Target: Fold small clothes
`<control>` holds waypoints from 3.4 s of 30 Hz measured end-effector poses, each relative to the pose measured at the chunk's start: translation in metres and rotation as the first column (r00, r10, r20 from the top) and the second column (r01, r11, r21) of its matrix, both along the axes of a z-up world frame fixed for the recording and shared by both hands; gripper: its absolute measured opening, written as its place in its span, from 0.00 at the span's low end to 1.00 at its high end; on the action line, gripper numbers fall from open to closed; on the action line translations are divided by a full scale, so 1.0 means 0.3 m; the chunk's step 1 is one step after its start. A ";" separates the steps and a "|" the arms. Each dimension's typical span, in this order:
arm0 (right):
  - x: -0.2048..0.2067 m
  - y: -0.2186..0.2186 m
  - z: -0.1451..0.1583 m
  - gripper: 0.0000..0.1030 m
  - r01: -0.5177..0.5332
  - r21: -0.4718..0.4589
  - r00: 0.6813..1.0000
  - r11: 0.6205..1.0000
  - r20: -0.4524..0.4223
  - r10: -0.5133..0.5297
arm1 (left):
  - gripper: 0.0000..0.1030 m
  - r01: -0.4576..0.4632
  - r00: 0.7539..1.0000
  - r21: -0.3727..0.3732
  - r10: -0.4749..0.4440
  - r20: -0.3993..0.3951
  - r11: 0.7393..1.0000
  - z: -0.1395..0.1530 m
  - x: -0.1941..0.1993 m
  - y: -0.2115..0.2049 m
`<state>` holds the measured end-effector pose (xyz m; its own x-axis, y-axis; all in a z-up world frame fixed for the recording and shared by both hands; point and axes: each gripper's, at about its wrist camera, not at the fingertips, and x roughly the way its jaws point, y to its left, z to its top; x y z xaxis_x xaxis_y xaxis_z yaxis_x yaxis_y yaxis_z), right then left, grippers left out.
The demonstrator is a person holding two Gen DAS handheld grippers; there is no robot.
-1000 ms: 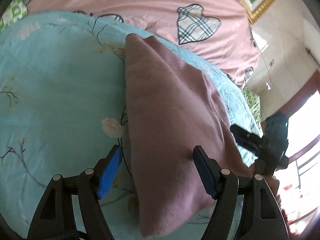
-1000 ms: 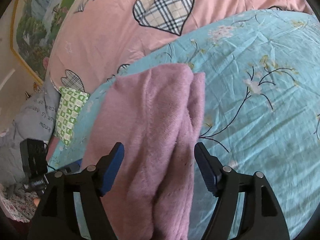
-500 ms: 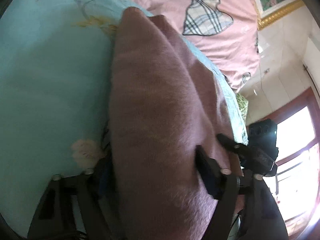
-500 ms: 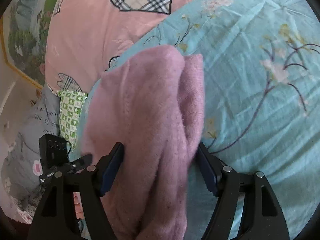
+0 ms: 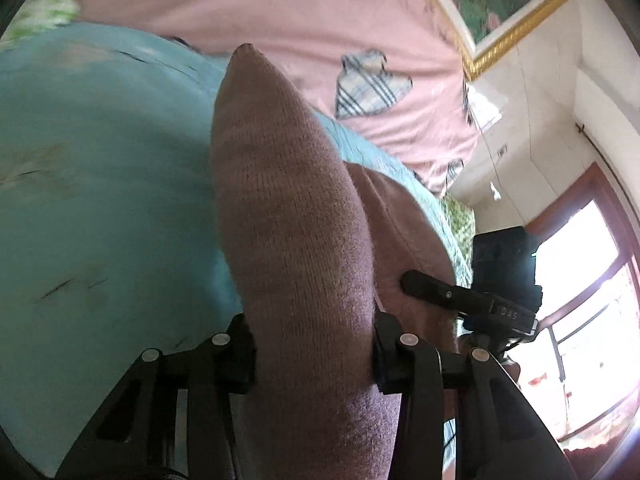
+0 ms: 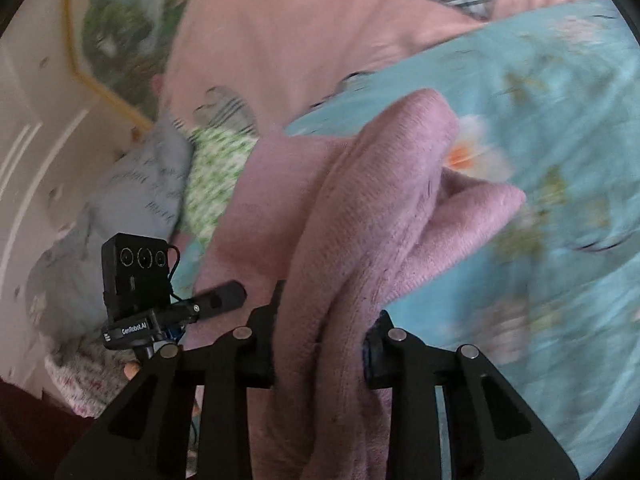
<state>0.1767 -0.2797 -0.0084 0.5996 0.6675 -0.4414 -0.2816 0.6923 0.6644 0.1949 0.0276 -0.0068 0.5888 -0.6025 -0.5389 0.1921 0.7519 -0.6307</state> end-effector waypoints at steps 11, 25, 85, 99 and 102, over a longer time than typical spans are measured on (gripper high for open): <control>-0.026 0.460 -0.164 0.30 -0.219 0.049 0.974 0.974 -0.049 0.222 | 0.41 -0.203 0.973 -0.013 0.200 -0.114 0.979 -0.141 -0.357 0.377; -0.105 0.428 -0.120 0.60 -0.051 -0.160 0.997 0.986 -0.060 0.042 | 0.56 -0.316 0.944 0.162 0.328 -0.049 0.935 -0.079 -0.449 0.416; -0.392 0.430 -0.108 0.30 0.038 -0.160 0.997 0.986 -0.053 -0.047 | 0.51 -0.222 0.957 0.356 0.273 -0.102 0.908 -0.109 -0.723 0.269; -0.440 0.432 -0.131 0.08 0.074 -0.342 0.995 0.937 -0.040 -0.093 | 0.53 -0.161 0.954 0.379 0.242 -0.176 0.911 -0.191 -0.701 0.240; -0.435 0.438 -0.204 0.07 0.081 -0.331 0.992 0.940 -0.061 -0.107 | 0.53 -0.160 0.956 0.383 0.240 -0.170 0.910 -0.192 -0.712 0.240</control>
<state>0.0461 -0.1484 -0.0695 0.6084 0.4206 -0.6730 -0.1614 0.8959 0.4139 -0.0188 0.0997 -0.0645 0.5266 -0.2247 -0.8199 -0.0921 0.9437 -0.3177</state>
